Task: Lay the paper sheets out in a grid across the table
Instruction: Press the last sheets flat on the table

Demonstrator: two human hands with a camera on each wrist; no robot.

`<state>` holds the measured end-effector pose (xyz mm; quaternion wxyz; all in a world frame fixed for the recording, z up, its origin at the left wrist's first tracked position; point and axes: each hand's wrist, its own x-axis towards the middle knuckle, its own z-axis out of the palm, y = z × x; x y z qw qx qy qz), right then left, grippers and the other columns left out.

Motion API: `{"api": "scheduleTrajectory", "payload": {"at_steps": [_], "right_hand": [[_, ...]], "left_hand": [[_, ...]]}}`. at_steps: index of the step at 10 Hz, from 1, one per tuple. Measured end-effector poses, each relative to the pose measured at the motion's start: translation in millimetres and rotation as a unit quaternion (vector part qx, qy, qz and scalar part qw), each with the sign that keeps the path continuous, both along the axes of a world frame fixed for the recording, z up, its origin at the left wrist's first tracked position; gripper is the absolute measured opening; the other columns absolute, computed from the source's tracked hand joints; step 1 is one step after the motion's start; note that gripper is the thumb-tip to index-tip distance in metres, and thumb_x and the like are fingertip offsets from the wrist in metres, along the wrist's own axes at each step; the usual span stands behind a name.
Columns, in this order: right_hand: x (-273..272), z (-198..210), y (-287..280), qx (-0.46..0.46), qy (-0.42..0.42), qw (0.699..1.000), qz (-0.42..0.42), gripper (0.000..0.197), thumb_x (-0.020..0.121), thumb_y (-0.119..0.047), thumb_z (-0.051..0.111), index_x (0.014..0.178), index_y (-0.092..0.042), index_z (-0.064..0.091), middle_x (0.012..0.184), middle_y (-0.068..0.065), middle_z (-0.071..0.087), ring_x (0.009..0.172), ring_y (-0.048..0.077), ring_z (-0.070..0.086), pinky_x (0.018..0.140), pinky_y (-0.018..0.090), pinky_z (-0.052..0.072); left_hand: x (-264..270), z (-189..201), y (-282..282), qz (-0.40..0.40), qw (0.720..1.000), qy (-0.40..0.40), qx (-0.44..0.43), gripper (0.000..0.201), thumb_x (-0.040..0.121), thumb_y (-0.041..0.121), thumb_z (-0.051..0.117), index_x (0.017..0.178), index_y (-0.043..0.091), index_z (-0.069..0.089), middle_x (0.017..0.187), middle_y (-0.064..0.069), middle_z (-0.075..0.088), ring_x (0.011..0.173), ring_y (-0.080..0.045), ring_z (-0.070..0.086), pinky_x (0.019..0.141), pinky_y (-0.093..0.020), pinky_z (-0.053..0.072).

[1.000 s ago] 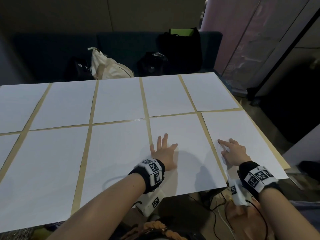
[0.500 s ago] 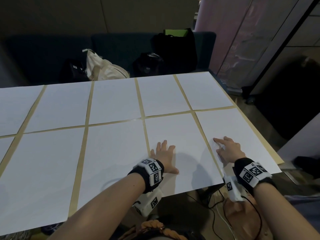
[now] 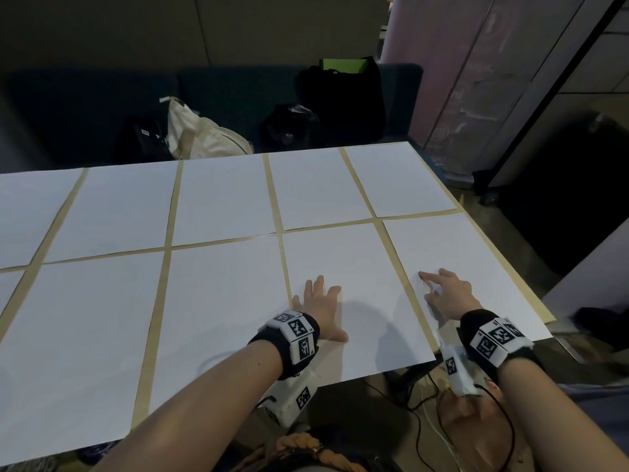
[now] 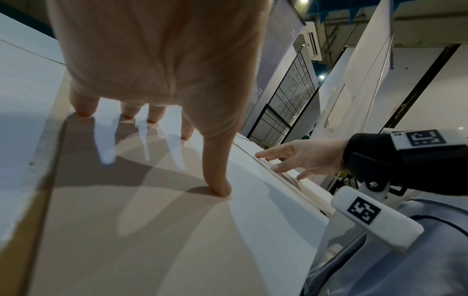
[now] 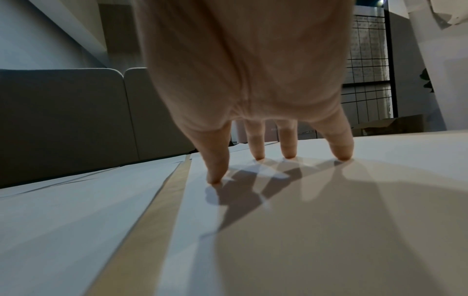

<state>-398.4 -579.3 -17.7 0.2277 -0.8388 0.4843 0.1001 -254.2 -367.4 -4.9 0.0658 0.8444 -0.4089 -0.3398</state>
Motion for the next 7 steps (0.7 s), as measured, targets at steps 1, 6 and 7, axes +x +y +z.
{"api": "scheduleTrajectory", "payload": {"at_steps": [1,6,7], "right_hand": [[0.0,0.2,-1.7,0.002,-0.007,1.0,-0.001,0.047,0.095,-0.019,0.047,0.137,-0.037,0.041,0.156,0.001,0.021,0.14,0.031,0.019,0.113,0.051,0.024],[1.4,-3.1,-2.3,-0.003,-0.012,1.0,0.005,0.046,0.094,-0.02,0.049,0.137,-0.036,0.042,0.156,0.001,0.023,0.14,0.031,0.022,0.114,0.051,0.023],[1.5,-3.2,-3.0,-0.003,-0.012,1.0,0.004,0.047,0.094,-0.019,0.049,0.136,-0.036,0.043,0.156,0.002,0.024,0.14,0.031,0.022,0.114,0.05,0.023]], "left_hand": [[0.6,0.1,-0.8,-0.001,1.0,-0.003,0.002,0.094,0.077,0.035,0.07,0.149,0.022,0.012,0.159,-0.009,-0.012,0.147,-0.029,-0.014,0.116,-0.052,0.002],[1.2,0.2,-2.4,-0.001,1.0,-0.002,0.007,0.094,0.077,0.034,0.07,0.149,0.021,0.011,0.159,-0.009,-0.013,0.146,-0.029,-0.016,0.116,-0.052,0.002],[0.9,0.0,-2.0,-0.001,1.0,-0.003,0.005,0.093,0.077,0.035,0.07,0.149,0.022,0.012,0.159,-0.009,-0.013,0.146,-0.029,-0.015,0.117,-0.052,0.003]]}}
